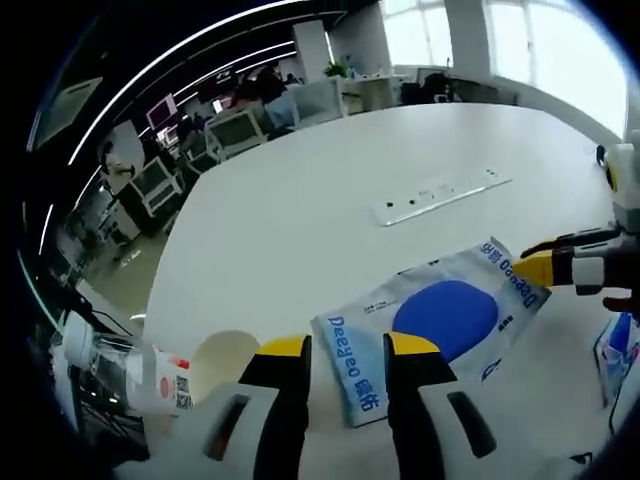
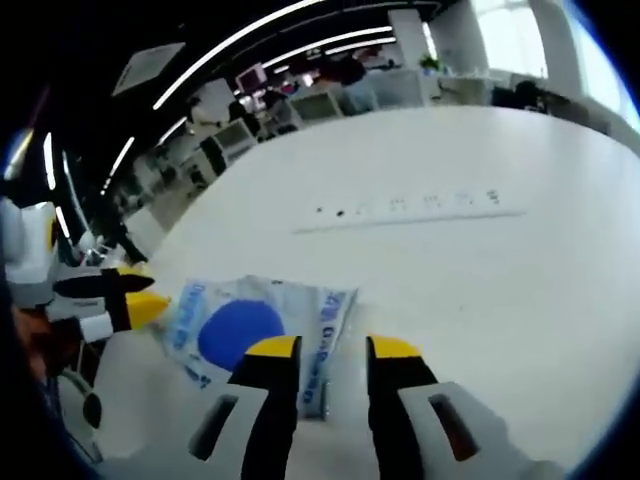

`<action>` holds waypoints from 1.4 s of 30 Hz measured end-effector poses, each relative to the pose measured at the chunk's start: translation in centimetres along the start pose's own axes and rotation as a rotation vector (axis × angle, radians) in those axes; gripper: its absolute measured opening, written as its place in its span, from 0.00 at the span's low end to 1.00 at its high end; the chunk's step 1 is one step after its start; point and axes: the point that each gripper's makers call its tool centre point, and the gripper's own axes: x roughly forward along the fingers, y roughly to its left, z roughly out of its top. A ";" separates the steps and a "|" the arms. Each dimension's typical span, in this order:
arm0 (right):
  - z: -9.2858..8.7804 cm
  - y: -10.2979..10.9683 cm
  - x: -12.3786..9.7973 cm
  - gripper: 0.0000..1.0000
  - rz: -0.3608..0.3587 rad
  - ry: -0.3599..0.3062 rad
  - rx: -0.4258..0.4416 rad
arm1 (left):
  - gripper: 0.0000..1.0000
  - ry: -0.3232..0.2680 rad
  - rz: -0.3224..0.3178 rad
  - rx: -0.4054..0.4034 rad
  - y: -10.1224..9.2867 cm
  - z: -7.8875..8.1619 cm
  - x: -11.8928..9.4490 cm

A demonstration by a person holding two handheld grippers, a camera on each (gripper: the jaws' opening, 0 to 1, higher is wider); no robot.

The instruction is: Arrange the tabletop items into an orderly group along one side of the table until the central work area is clear of visible clutter.

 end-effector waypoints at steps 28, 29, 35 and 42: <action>2.1 0.8 -6.8 0.68 0.067 -0.115 -0.222 | 0.71 -0.290 -0.225 -0.128 -2.8 4.0 -7.4; 2.1 0.9 -7.1 0.70 0.068 -0.117 -0.228 | 0.73 -0.297 -0.232 -0.123 -3.0 4.0 -7.7; 1.1 1.9 -8.6 0.84 0.118 -0.103 -0.270 | 0.87 -0.288 -0.264 -0.131 -3.7 2.8 -9.0; 0.5 2.4 -10.2 0.88 0.144 -0.121 -0.283 | 0.93 -0.284 -0.272 -0.136 -3.7 1.6 -10.3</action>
